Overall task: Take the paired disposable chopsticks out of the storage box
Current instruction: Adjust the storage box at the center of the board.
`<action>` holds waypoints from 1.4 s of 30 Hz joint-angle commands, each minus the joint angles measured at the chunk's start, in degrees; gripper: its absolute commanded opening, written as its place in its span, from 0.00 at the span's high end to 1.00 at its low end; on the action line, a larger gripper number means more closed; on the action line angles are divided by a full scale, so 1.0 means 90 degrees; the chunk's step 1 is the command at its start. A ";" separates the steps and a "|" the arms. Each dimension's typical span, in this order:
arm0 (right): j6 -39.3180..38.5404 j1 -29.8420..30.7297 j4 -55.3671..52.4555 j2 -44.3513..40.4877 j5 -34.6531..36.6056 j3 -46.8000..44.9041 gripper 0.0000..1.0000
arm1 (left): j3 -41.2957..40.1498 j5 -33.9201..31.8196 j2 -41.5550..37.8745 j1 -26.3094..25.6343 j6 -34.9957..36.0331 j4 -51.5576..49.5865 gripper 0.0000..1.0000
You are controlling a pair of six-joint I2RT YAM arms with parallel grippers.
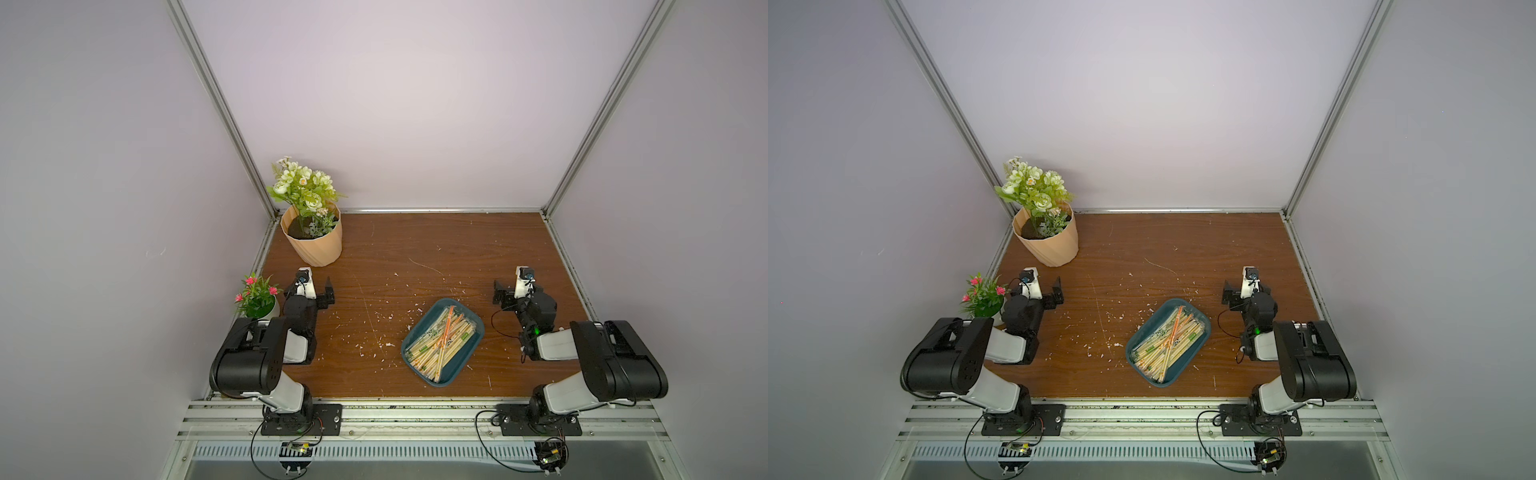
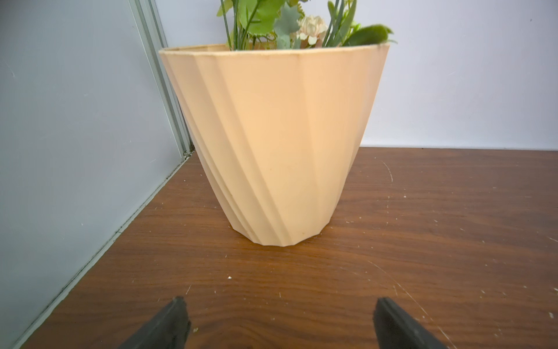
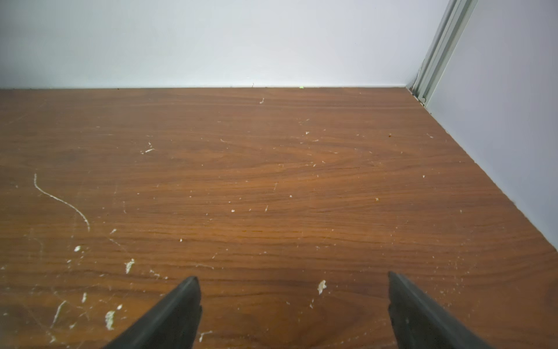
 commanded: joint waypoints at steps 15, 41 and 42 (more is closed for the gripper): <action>0.3730 -0.0238 -0.6867 -0.1986 0.0441 0.2755 0.01 | 0.1725 -0.0762 -0.2790 -0.0589 -0.1606 -0.5525 0.02; 0.5764 0.2072 -1.0787 -0.6394 -0.2992 0.0749 0.06 | 0.1568 0.0316 -0.2882 -0.3547 -0.4577 -0.6945 0.02; 0.5934 0.2248 -1.0557 -0.6354 -0.2960 0.0694 0.07 | 0.1586 0.0371 -0.2806 -0.3553 -0.4594 -0.6887 0.02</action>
